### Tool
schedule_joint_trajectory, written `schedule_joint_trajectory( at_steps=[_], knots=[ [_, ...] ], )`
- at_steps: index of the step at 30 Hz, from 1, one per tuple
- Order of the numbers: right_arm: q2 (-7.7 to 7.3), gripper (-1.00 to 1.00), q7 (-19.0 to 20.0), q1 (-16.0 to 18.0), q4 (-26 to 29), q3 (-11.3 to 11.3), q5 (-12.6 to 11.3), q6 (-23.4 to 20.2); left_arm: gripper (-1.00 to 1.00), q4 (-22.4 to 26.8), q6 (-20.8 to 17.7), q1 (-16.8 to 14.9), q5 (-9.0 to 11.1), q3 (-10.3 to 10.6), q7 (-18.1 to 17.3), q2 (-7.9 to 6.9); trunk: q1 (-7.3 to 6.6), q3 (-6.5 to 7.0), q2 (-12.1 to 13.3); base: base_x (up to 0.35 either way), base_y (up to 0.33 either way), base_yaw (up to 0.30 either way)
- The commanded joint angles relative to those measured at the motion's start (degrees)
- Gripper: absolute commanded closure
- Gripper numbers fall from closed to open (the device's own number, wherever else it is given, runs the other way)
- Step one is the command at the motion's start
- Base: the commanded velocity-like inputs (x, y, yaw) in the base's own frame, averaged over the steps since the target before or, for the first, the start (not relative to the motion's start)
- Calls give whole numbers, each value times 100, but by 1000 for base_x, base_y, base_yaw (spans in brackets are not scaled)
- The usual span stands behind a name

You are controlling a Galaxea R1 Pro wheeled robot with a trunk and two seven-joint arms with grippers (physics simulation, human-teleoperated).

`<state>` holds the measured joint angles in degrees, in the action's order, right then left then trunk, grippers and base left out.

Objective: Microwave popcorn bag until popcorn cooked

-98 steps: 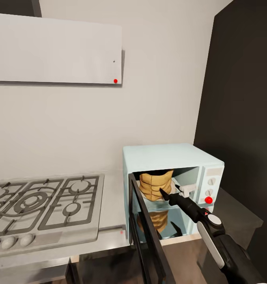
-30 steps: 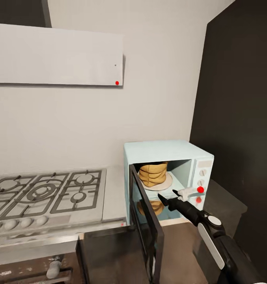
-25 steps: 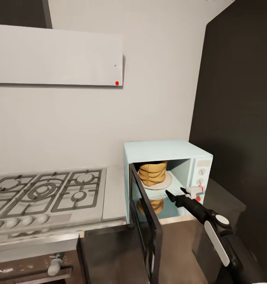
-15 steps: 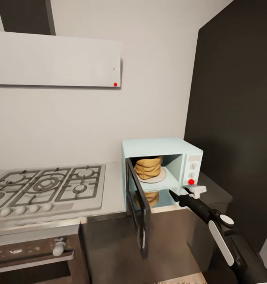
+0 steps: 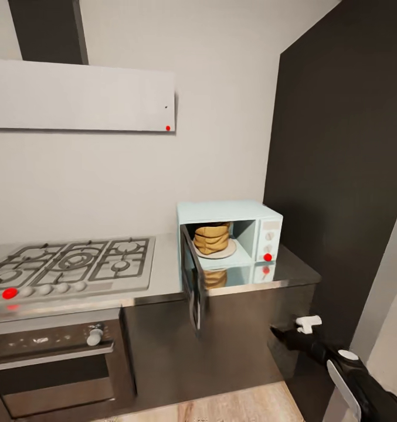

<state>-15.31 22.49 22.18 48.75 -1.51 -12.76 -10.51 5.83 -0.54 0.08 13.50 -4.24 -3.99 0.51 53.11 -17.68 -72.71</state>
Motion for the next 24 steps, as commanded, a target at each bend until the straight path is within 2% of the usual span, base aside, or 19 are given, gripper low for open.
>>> schedule_joint_trajectory(
  at_steps=[1,3,4,6,7,9,12,16,24],
  knots=[
    [-4,-100,-18,5,-559,-22,162,-19,-100,6,-5,1,21,-41,-23,2,-3,-5,-5,-298,-97,0],
    [51,-100,-87,4,-1282,-41,594,30,-100,6,-5,1,21,-42,-23,2,-3,-5,-5,-270,-88,0],
    [69,-100,-213,4,-1621,-46,900,44,-100,6,-5,1,21,-42,-23,2,-3,-5,-5,-130,-40,0],
    [136,-100,-574,5,-2259,-50,1352,50,-100,6,-3,1,21,-38,-23,2,-3,-5,-5,-63,-19,0],
    [231,-100,-789,5,-2734,-46,1490,59,-100,6,-1,1,21,-40,-23,2,-3,-5,-5,-22,-7,0],
    [420,-100,-1030,4,-3483,-39,1611,96,-100,6,0,1,21,-39,-23,2,-3,-5,-5,-11,-3,0],
    [567,-100,-1141,3,-4145,-42,1647,380,-100,6,0,1,21,-39,-23,2,-3,-5,-5,-3,-1,0],
    [635,-100,-1166,1,-4743,-45,1659,830,-100,6,-1,1,21,-39,-23,2,-3,-5,-5,0,0,0],
    [618,-100,-1422,-16,-5054,-27,1628,885,-100,6,-1,1,21,-40,-23,2,-3,-5,-5,0,0,0]
  ],
)
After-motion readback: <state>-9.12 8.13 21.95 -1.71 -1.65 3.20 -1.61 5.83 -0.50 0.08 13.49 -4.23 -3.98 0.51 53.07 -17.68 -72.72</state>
